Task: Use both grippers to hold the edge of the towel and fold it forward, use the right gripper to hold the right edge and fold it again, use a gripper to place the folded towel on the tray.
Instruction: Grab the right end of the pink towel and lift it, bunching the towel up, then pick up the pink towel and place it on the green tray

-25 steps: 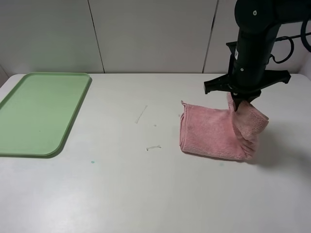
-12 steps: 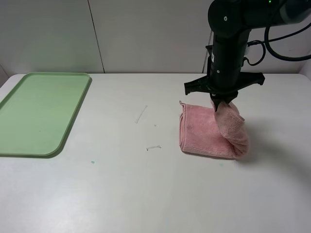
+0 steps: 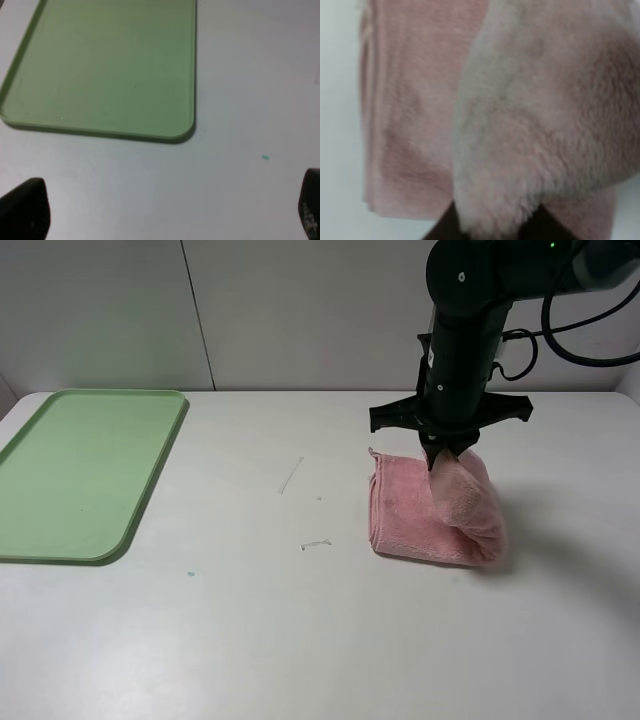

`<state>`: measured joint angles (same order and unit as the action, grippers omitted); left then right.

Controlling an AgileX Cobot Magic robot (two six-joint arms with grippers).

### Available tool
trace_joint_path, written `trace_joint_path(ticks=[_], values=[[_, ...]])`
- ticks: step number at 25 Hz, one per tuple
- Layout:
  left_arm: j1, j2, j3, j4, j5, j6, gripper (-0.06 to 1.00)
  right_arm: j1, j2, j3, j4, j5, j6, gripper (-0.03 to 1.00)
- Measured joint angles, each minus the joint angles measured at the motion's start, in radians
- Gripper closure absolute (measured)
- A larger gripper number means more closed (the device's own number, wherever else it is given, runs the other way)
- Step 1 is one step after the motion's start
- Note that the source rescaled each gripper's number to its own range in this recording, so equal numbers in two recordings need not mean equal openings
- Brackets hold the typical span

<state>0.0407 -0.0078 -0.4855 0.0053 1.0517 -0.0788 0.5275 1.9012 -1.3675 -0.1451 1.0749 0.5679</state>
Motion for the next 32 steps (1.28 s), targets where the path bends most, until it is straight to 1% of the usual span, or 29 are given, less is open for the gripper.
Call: trace_joint_path(ticks=[1, 2, 3, 4, 6, 8, 12, 16, 20, 25, 28, 32], values=[[0.000, 0.000, 0.000, 0.000, 0.000, 0.000, -0.05, 0.000, 0.000, 0.000, 0.014, -0.024, 0.004, 0.45], [0.000, 0.000, 0.000, 0.000, 0.000, 0.000, -0.05, 0.000, 0.000, 0.000, 0.028, -0.051, 0.008, 0.28], [0.000, 0.000, 0.000, 0.000, 0.000, 0.000, -0.05, 0.000, 0.000, 0.000, 0.037, -0.073, 0.010, 0.15], [0.000, 0.000, 0.000, 0.000, 0.000, 0.000, -0.05, 0.000, 0.000, 0.000, 0.048, -0.095, 0.011, 0.07], [0.000, 0.000, 0.000, 0.000, 0.000, 0.000, -0.05, 0.000, 0.000, 0.000, 0.076, -0.130, 0.011, 0.01], [0.000, 0.000, 0.000, 0.000, 0.000, 0.000, -0.05, 0.000, 0.000, 0.000, 0.092, -0.152, 0.011, -0.02], [0.000, 0.000, 0.000, 0.000, 0.000, 0.000, -0.05, 0.000, 0.000, 0.000, 0.097, -0.145, 0.011, -0.03], [0.000, 0.000, 0.000, 0.000, 0.000, 0.000, -0.05, 0.000, -0.013, 0.000, 0.098, -0.100, -0.002, -0.03], [0.000, 0.000, 0.000, 0.000, 0.000, 0.000, -0.05, 0.000, -0.070, 0.000, 0.078, -0.025, -0.050, -0.03], [0.000, 0.000, 0.000, 0.000, 0.000, 0.000, -0.05, 0.000, -0.162, 0.000, 0.029, 0.119, -0.158, -0.03], [0.000, 0.000, 0.000, 0.000, 0.000, 0.000, -0.05, 0.000, -0.238, 0.024, 0.014, 0.135, -0.257, -0.03], [0.000, 0.000, 0.000, 0.000, 0.000, 0.000, -0.05, 0.000, -0.357, 0.126, 0.010, 0.139, -0.380, -0.03]])
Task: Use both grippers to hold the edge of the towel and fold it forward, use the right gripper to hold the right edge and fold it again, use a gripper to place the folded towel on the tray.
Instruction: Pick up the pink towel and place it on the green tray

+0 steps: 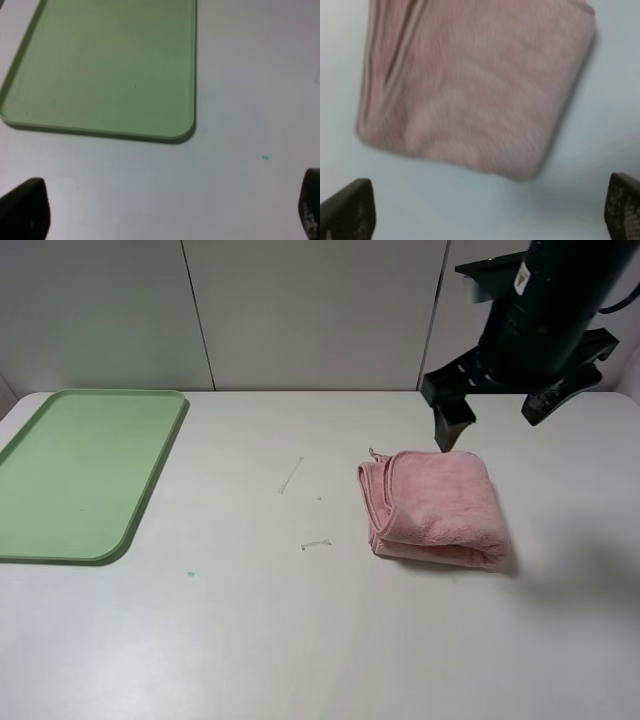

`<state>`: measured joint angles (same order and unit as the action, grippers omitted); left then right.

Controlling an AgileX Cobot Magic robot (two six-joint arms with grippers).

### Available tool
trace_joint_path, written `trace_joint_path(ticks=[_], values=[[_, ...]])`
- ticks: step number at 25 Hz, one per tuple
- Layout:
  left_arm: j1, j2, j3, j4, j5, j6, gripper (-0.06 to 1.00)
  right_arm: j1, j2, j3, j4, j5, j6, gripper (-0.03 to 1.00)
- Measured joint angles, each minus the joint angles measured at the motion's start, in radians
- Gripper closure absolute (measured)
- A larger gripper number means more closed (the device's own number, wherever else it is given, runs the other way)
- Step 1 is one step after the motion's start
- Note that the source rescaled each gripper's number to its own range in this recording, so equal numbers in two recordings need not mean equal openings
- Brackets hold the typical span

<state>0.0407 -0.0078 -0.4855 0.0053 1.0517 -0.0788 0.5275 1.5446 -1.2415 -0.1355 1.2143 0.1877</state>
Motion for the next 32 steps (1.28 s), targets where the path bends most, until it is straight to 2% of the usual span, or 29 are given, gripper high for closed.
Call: trace_joint_path(ticks=[9, 16, 20, 24, 27, 32], values=[[0.000, 0.000, 0.000, 0.000, 0.000, 0.000, -0.05, 0.000, -0.350, 0.252, 0.061, 0.003, -0.174, -0.03], [0.000, 0.000, 0.000, 0.000, 0.000, 0.000, -0.05, 0.000, -0.637, 0.409, 0.069, 0.006, -0.276, -0.03], [0.000, 0.000, 0.000, 0.000, 0.000, 0.000, -0.05, 0.000, -0.783, 0.469, 0.122, -0.001, -0.286, -0.03], [0.000, 0.000, 0.000, 0.000, 0.000, 0.000, -0.05, -0.006, -0.927, 0.522, 0.149, -0.063, -0.286, -0.03], [0.000, 0.000, 0.000, 0.000, 0.000, 0.000, -0.05, -0.065, -1.053, 0.569, 0.150, -0.129, -0.286, -0.03], [0.000, 0.000, 0.000, 0.000, 0.000, 0.000, -0.05, -0.228, -1.264, 0.662, 0.150, -0.190, -0.286, -0.03]])
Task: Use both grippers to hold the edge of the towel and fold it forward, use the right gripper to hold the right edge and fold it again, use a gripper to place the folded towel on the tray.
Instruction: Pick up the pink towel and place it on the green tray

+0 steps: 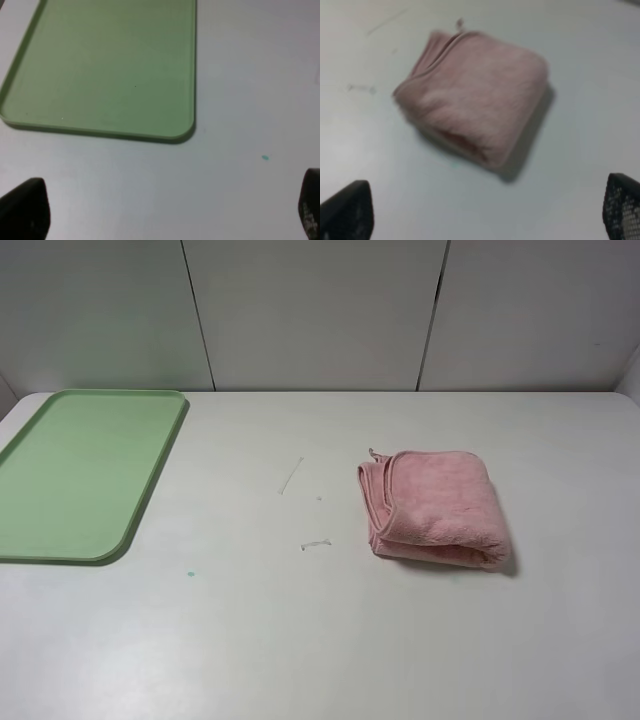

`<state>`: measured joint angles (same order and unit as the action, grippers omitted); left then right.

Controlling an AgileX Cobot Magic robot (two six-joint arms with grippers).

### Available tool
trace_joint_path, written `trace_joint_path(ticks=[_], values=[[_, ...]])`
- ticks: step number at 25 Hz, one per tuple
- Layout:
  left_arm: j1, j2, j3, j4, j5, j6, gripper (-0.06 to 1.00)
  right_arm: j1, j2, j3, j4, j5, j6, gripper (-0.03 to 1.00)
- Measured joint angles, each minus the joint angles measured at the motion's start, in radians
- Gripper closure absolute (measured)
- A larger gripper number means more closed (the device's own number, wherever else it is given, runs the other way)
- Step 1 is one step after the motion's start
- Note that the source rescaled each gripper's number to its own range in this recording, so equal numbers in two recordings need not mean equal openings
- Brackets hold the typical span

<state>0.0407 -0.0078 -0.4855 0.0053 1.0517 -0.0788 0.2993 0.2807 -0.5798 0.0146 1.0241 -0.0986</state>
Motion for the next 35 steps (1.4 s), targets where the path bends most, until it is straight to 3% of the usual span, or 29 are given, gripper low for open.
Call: trace_joint_path(ticks=[8, 14, 35], values=[[0.000, 0.000, 0.000, 0.000, 0.000, 0.000, -0.05, -0.249, -0.262, 0.077, 0.004, -0.004, 0.000, -0.03], [0.000, 0.000, 0.000, 0.000, 0.000, 0.000, -0.05, -0.391, -0.285, 0.077, 0.004, -0.004, 0.000, -0.03], [0.000, 0.000, 0.000, 0.000, 0.000, 0.000, -0.05, -0.408, -0.287, 0.077, 0.004, -0.004, 0.004, -0.03]])
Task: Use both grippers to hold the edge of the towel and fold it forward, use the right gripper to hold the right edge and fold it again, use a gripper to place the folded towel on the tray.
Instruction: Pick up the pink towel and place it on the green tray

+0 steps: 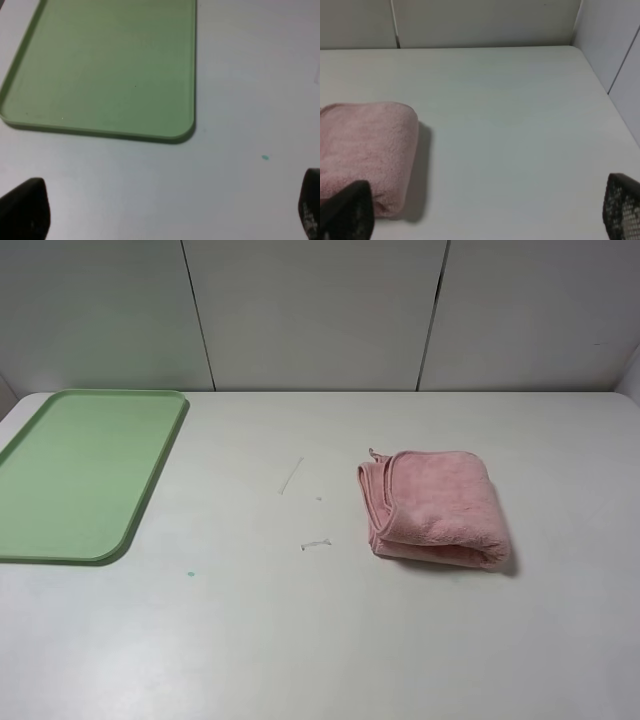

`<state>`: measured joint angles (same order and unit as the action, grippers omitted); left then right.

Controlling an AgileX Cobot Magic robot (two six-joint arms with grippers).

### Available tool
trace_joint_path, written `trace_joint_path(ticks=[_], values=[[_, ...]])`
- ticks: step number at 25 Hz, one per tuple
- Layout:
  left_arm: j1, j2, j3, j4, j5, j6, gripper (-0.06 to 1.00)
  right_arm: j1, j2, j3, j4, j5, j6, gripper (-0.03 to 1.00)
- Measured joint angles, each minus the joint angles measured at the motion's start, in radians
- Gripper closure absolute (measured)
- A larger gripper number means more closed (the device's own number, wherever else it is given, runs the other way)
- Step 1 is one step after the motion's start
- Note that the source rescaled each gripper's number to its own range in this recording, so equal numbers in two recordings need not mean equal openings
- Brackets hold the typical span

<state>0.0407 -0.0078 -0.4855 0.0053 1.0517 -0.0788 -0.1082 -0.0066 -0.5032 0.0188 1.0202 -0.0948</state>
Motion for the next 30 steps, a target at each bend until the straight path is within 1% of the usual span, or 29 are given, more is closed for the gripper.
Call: trace_joint_path(ticks=[23, 27, 30], values=[[0.000, 0.000, 0.000, 0.000, 0.000, 0.002, -0.05, 0.000, 0.000, 0.000, 0.000, 0.000, 0.000, -0.03], [0.000, 0.014, -0.036, -0.005, 0.001, 0.016, -0.05, 0.000, 0.000, 0.000, 0.000, 0.000, 0.000, -0.03], [0.000, 0.112, -0.084, -0.016, 0.001, 0.022, -0.05, 0.000, 0.000, 0.000, 0.000, 0.000, 0.000, -0.03]])
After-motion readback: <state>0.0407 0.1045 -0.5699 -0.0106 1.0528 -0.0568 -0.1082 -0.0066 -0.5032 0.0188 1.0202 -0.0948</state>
